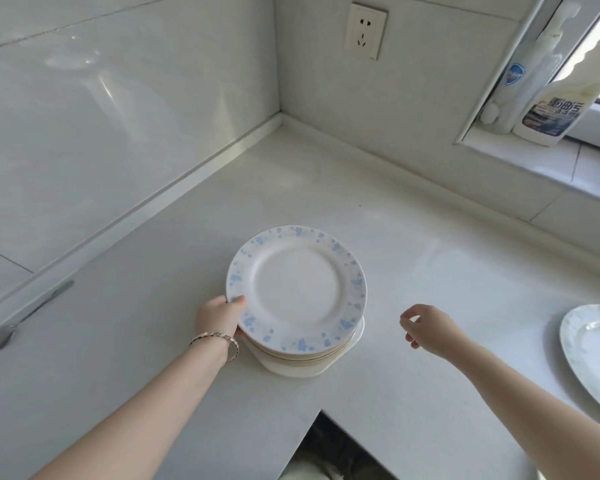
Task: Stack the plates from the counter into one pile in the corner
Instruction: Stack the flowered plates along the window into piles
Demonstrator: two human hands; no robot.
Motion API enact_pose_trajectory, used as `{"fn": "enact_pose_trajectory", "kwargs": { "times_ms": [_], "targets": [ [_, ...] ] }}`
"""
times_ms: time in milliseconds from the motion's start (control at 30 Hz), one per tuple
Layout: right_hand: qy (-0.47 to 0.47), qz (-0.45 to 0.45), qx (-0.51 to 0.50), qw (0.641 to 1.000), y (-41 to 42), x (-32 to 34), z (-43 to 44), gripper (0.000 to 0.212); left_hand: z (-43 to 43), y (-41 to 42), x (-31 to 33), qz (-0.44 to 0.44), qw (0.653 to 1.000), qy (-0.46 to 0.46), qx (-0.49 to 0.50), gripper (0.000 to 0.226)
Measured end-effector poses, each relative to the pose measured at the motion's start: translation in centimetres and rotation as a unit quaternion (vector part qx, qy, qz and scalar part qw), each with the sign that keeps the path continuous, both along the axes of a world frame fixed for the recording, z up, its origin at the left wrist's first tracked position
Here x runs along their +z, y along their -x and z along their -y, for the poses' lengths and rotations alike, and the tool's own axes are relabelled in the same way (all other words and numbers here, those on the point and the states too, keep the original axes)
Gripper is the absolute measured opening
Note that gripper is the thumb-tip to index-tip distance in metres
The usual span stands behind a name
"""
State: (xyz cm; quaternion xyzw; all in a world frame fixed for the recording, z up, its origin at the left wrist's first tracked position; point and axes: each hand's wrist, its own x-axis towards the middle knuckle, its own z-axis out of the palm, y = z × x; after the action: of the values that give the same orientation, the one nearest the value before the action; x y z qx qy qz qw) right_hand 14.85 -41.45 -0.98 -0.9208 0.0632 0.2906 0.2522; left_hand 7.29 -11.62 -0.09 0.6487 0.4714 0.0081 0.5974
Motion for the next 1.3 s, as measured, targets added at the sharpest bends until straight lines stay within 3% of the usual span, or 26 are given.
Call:
{"fn": "enact_pose_trajectory", "kwargs": {
  "times_ms": [167,367,533,633,700,767,833,900,967,1067,1200,1300],
  "targets": [
    [0.006,-0.006,0.011,1.000,0.2,-0.3,0.3,0.023,-0.8,0.8,0.9,-0.097,0.973,-0.152,-0.145,0.029],
    [0.015,-0.006,0.030,0.999,0.5,-0.6,-0.2,0.025,-0.1,0.5,1.1,-0.146,0.918,-0.290,-0.227,0.034],
    [0.020,-0.010,0.023,0.999,1.0,-1.0,0.1,0.025,2.1,0.4,-0.2,-0.098,0.951,-0.200,-0.213,0.026],
    [0.018,-0.015,0.006,1.000,1.3,-1.2,0.8,0.023,2.3,0.4,-0.7,-0.111,0.945,-0.219,-0.217,0.040],
    [0.017,-0.022,-0.012,1.000,1.7,-1.4,1.4,0.022,2.2,0.1,-0.8,-0.160,0.916,-0.273,-0.246,0.054],
    [0.012,-0.027,-0.030,0.999,2.2,-1.4,2.2,0.022,2.8,-0.2,-0.4,-0.204,0.846,-0.385,-0.307,0.062],
    [0.006,-0.029,-0.045,0.999,2.8,-1.5,3.3,0.022,4.2,-1.0,-0.1,-0.127,0.792,-0.486,-0.347,0.062],
    [-0.006,-0.034,-0.067,0.997,3.6,-1.4,4.8,0.021,6.7,-1.9,0.4,0.005,0.749,-0.530,-0.397,0.046],
    [-0.014,-0.036,-0.090,0.995,4.5,-1.4,6.9,0.021,10.7,-2.8,2.0,0.053,0.754,-0.466,-0.459,0.030],
    [-0.005,-0.023,-0.125,0.992,6.1,-1.4,11.6,0.015,17.5,-3.8,2.7,0.035,0.750,-0.347,-0.562,0.028],
    [0.030,-0.004,-0.184,0.982,8.7,-1.2,20.0,0.020,26.4,-4.0,2.2,-0.007,0.666,-0.356,-0.655,0.029],
    [0.087,0.008,-0.213,0.973,11.0,-1.5,26.9,0.030,31.8,-3.6,1.1,-0.035,0.648,-0.357,-0.672,0.030]
  ]
}}
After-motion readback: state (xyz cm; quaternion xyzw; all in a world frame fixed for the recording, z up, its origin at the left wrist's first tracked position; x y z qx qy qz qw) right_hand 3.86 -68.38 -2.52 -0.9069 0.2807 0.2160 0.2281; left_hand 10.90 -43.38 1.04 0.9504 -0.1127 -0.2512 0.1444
